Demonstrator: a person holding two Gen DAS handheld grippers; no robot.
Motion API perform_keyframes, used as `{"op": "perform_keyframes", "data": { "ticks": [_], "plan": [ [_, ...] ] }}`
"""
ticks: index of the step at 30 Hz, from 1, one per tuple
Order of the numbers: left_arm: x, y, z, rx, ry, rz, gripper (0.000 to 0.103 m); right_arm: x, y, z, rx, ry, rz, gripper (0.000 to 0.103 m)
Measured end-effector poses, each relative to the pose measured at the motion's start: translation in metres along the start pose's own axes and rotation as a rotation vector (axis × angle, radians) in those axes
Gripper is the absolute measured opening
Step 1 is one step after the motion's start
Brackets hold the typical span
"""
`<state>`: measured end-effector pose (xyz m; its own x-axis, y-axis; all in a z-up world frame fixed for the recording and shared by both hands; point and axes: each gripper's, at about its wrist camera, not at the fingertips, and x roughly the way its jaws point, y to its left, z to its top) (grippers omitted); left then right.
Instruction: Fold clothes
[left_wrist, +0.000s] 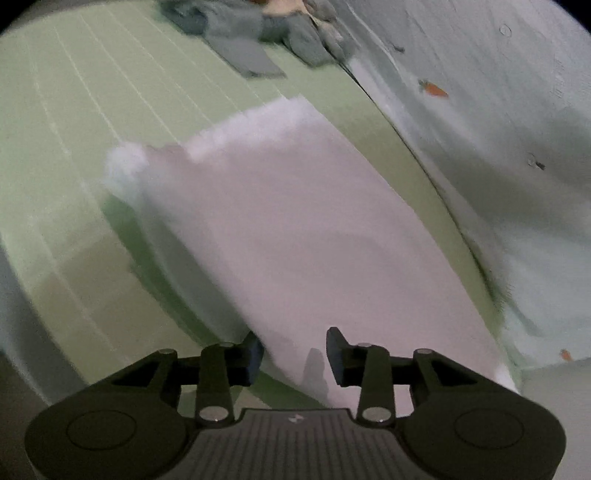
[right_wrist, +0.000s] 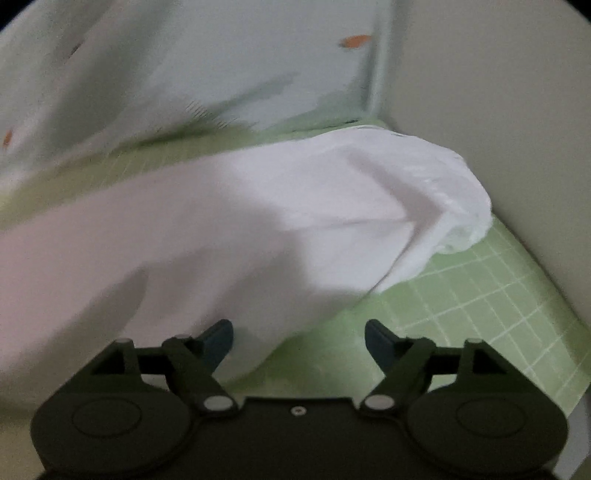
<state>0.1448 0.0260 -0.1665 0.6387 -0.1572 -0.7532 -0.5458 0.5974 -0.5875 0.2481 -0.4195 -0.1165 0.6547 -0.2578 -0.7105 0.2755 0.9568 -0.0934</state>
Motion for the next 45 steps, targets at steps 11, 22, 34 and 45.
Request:
{"op": "perform_keyframes", "data": {
  "ticks": [11, 22, 34, 45],
  "plan": [
    [-0.011, -0.011, 0.035, -0.073, -0.003, -0.178, 0.001, -0.041, 0.063, -0.046, -0.220, -0.014, 0.003, 0.091],
    [-0.010, -0.082, 0.084, 0.150, -0.083, -0.320, 0.001, -0.061, 0.170, -0.053, -0.590, -0.287, -0.026, 0.100],
    [-0.009, -0.090, 0.103, 0.140, -0.095, -0.380, 0.001, -0.011, 0.229, -0.045, -0.890, -0.434, -0.301, 0.101],
    [-0.001, -0.059, 0.088, 0.095, -0.099, -0.285, 0.001, 0.032, 0.093, 0.004, -0.471, -0.177, -0.634, 0.103]
  ]
}}
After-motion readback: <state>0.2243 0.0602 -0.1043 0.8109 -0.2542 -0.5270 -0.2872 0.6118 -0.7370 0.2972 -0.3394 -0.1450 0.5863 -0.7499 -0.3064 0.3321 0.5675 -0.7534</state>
